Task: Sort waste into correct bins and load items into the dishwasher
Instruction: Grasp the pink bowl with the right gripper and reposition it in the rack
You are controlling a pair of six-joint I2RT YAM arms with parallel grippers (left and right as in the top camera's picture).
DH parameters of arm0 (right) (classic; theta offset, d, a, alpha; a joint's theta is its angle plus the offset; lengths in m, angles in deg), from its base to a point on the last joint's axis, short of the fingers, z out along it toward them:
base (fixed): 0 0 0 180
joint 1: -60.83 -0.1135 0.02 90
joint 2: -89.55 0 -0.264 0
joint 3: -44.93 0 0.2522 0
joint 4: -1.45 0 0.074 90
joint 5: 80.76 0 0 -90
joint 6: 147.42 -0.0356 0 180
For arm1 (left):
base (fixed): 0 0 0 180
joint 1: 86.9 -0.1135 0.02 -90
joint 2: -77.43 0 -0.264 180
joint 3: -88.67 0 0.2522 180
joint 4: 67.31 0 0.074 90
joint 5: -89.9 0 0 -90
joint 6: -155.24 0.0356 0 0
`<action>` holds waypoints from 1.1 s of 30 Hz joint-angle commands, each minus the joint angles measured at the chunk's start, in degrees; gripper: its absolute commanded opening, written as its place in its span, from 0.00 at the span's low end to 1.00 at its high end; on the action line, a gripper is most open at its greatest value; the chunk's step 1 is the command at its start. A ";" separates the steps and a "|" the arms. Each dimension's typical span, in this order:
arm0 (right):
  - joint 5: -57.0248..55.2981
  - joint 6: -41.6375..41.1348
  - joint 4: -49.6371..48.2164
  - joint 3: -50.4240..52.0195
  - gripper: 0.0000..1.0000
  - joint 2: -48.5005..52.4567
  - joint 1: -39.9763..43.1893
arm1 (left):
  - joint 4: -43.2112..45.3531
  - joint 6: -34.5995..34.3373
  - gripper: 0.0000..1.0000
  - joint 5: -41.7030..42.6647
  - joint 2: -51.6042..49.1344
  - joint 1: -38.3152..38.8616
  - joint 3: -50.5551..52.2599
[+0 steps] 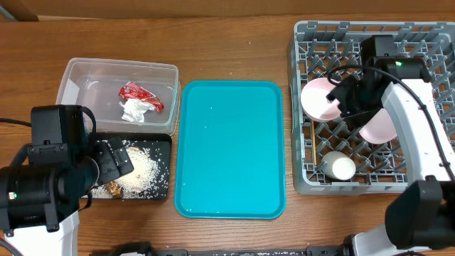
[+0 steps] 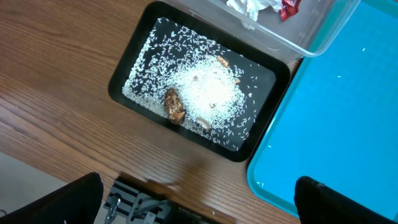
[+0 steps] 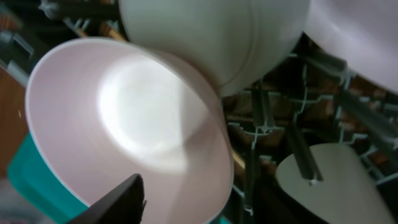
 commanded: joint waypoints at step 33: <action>-23.74 29.14 -14.86 -7.93 0.04 -10.40 -7.15 | 0.11 -0.83 1.00 -0.35 -0.09 -0.33 0.09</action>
